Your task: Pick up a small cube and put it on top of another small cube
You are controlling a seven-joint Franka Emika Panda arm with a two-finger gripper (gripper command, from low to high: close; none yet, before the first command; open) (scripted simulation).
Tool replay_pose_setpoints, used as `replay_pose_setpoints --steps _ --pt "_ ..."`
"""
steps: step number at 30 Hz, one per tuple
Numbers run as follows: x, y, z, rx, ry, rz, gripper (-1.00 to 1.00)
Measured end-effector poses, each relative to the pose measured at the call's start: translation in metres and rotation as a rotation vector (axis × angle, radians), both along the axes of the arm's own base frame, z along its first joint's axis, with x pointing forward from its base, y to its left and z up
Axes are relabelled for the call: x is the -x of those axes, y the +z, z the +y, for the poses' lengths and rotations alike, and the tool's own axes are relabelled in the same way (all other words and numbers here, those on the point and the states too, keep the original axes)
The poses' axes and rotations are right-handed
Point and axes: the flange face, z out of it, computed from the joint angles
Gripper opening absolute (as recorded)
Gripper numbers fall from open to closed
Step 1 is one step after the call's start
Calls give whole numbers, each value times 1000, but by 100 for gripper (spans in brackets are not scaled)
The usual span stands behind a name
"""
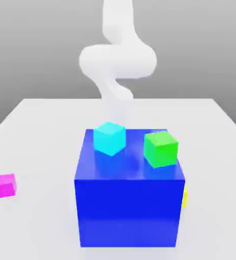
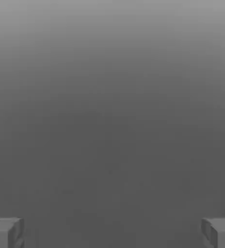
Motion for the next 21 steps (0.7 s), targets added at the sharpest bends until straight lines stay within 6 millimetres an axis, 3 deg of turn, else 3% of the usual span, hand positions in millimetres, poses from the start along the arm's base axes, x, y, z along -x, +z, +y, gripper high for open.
replay_pose_setpoints --steps 5,10,16,18,21 --pt "-41 -99 -82 -81 -240 146 0" --pt "-41 -203 -165 -173 -479 278 0" --pt "6 -328 -249 -299 -769 425 0" --pt "39 -368 -278 -351 -888 469 0" --pt "84 -426 -300 -423 -1034 537 0"
